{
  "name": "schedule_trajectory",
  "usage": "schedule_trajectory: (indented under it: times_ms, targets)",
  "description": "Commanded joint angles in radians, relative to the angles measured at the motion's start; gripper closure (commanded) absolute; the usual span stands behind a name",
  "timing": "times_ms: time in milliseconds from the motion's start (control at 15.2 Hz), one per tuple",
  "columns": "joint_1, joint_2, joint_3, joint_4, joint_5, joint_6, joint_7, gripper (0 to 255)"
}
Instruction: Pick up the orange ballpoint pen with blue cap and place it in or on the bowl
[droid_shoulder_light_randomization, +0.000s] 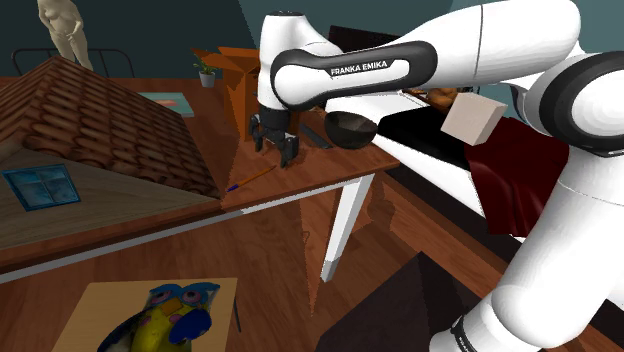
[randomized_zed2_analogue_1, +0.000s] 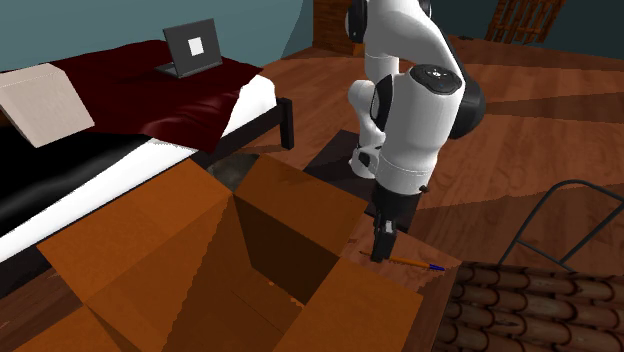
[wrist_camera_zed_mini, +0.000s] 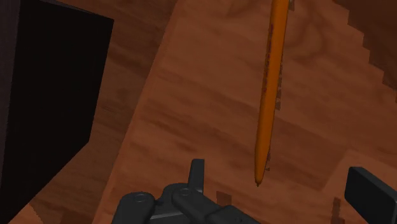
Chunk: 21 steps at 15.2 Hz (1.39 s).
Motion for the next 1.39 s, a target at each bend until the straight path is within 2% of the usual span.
schedule_trajectory:
  times_ms: [0, 264, 726, 792, 1320]
  targets:
    - [0.001, 0.011, -0.004, -0.014, -0.009, 0.025, 0.01, 0]
    - [0.003, 0.029, -0.008, -0.04, -0.023, 0.065, 0.019, 0]
    - [0.003, 0.029, -0.008, -0.04, -0.023, 0.065, 0.019, 0]
    - [0.003, 0.029, -0.008, -0.04, -0.023, 0.065, 0.019, 255]
    - [0.002, 0.027, -0.008, -0.039, -0.021, 0.062, 0.018, 255]
